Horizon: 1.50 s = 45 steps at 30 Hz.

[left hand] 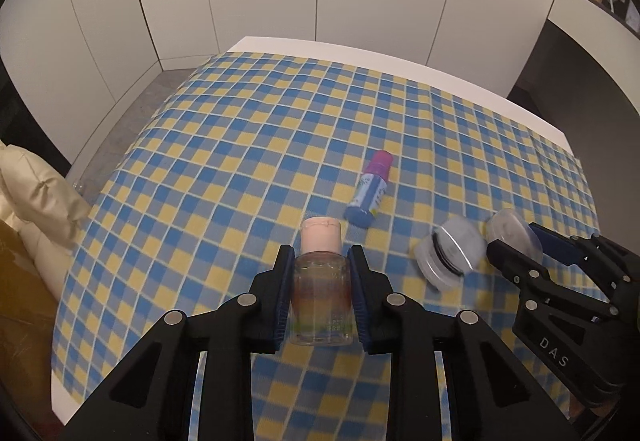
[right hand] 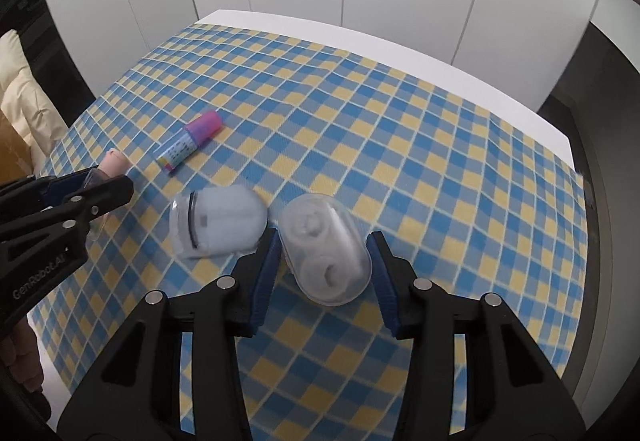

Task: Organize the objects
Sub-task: 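Grasp the clear pink-capped bottle with the left tool while the right tool grasps the clear oval case, then lift the clear bottle with the left tool while the right tool lifts the clear case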

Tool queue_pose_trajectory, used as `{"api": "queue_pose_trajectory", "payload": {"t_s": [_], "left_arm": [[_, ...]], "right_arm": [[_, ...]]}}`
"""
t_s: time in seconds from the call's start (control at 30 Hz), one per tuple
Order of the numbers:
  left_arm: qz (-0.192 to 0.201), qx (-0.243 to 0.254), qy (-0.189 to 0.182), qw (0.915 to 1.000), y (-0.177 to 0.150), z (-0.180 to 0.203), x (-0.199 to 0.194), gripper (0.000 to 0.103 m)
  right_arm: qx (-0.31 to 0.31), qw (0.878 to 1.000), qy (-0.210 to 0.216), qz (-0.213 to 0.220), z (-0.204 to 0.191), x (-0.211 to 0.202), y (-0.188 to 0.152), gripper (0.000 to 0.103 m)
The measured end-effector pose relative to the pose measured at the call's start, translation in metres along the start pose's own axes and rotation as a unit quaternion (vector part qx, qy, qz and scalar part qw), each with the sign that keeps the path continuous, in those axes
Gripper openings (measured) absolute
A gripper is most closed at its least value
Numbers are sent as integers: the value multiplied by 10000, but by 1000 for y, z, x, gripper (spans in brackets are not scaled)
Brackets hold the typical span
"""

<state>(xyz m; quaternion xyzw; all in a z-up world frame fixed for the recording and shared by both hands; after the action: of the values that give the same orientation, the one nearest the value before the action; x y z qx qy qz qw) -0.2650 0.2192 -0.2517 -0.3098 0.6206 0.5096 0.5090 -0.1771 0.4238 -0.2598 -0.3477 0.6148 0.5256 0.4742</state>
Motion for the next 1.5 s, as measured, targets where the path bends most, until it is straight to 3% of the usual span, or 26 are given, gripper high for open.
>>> {"api": "queue_pose_trajectory", "payload": {"t_s": [0.57, 0.93, 1.33, 1.5], "left_arm": [[197, 223, -77, 9995, -36, 24, -103, 26], [351, 687, -181, 9969, -70, 64, -169, 26], [496, 543, -465, 9962, -102, 78, -228, 26], [599, 716, -439, 9947, -118, 89, -248, 26]], "right_arm": [[470, 9986, -45, 241, 0, -106, -41, 46], [652, 9972, 33, 365, -4, -173, -74, 46], [718, 9960, -12, 541, 13, -243, -111, 46], [699, 9960, -146, 537, 15, -263, -137, 46]]}}
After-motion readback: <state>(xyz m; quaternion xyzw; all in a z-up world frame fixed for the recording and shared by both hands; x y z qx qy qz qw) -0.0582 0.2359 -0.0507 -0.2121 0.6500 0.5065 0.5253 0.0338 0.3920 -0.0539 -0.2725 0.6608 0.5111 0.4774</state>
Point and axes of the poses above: each gripper's, at about its wrist camera, not at the fingertips, and x roughly the way its jaws point, z to its right, y to its top, the point moved 4 cm from there along x, roughly the way its jaws point, and after that the axes turned 12 degrees about -z, right-handed, at the moved point
